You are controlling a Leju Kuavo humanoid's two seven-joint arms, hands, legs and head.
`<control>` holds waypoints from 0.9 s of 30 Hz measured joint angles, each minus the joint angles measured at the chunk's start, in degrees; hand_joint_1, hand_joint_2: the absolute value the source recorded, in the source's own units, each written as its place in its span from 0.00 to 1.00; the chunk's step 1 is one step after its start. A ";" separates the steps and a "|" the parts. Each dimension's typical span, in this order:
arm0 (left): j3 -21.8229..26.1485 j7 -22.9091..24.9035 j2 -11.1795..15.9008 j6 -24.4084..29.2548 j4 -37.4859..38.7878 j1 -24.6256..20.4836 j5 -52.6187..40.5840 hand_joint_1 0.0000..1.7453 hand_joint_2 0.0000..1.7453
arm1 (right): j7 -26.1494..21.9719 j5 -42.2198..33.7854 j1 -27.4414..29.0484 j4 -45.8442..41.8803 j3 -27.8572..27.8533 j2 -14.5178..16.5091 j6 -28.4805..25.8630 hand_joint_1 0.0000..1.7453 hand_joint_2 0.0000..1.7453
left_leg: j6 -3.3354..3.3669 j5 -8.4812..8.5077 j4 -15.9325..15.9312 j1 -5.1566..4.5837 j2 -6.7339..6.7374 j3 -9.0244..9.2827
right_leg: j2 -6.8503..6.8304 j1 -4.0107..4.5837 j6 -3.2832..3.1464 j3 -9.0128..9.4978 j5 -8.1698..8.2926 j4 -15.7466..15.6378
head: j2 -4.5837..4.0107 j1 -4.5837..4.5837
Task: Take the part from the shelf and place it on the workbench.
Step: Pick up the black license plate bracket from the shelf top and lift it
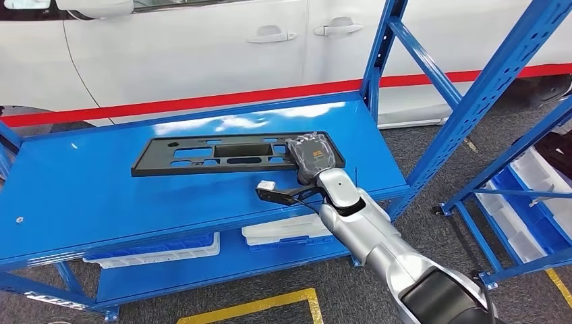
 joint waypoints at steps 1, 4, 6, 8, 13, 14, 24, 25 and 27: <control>0.00 -0.05 -0.02 0.05 0.00 0.10 0.01 0.00 1.00 | -0.31 0.03 0.34 -1.81 -0.24 -0.37 -0.29 1.00 1.00 | 0.18 -0.04 0.12 -0.07 -0.01 -0.05 | 0.03 -0.09 0.16 -0.02 0.05 -0.02 | 0.00 -0.01; 0.00 -0.16 -0.09 0.20 0.00 0.23 0.08 0.00 1.00 | -0.57 0.57 0.86 -6.84 -0.73 -1.40 -0.68 1.00 1.00 | 0.66 0.43 -0.57 0.11 0.18 0.20 | 0.11 -0.10 0.62 0.01 -0.09 0.08 | 0.00 0.00; -0.02 -0.19 -0.23 0.41 0.00 0.23 0.21 0.00 1.00 | -1.03 1.43 1.28 -10.26 -1.16 -2.34 -1.35 1.00 1.00 | 1.07 1.00 -1.55 0.50 0.42 0.46 | 0.00 -0.09 1.00 -1.06 -2.19 2.64 | 0.00 0.02; -0.11 -0.26 -0.39 0.51 0.00 0.25 0.30 0.00 1.00 | -1.55 2.14 1.85 -13.70 -1.45 -3.41 -2.30 1.00 1.00 | 1.28 1.22 -1.81 0.61 0.55 0.38 | -0.11 -0.40 1.45 -4.19 -5.94 9.32 | 0.00 0.03; -0.38 -0.49 -0.78 0.24 0.00 0.24 0.40 0.00 1.00 | -2.23 3.19 3.76 -20.51 -1.78 -5.91 -2.84 1.00 1.00 | 0.77 1.08 -0.85 1.14 0.64 -0.15 | -0.36 -1.82 2.73 -4.19 -3.00 9.15 | 0.00 0.02; -0.41 -0.61 -0.78 0.13 0.00 0.26 0.39 0.00 1.00 | -2.48 3.22 3.88 -21.41 -1.85 -6.32 -2.90 1.00 1.00 | 0.37 1.00 -0.40 1.21 0.59 -0.41 | -0.35 -1.89 2.86 -2.63 -1.48 5.67 | 0.00 0.03; -0.51 -1.31 -0.68 -0.71 0.09 0.60 -0.18 0.00 1.00 | -5.96 0.02 4.95 -26.91 -2.05 -8.02 -2.01 1.00 1.00 | -2.45 -7.67 12.61 1.34 0.46 -6.17 | -0.17 -1.32 -1.03 -4.61 2.77 1.90 | 0.00 -0.07; -0.55 -1.42 -0.61 -0.88 0.09 0.55 -0.32 0.00 1.00 | -6.67 -1.19 5.06 -27.42 -2.04 -8.07 -1.05 1.00 1.00 | -2.43 -8.90 15.20 1.30 0.46 -6.57 | -0.19 -1.13 -1.09 -5.21 3.14 2.03 | 0.00 -0.05; -0.68 -1.69 -0.42 -1.31 0.09 0.46 -0.63 0.00 1.00 | -8.19 -4.39 5.28 -28.65 -1.88 -8.22 1.76 1.00 1.00 | -2.13 -8.48 14.20 1.21 0.46 -4.22 | -0.21 -0.82 -1.09 -6.37 3.80 2.35 | 0.00 -0.05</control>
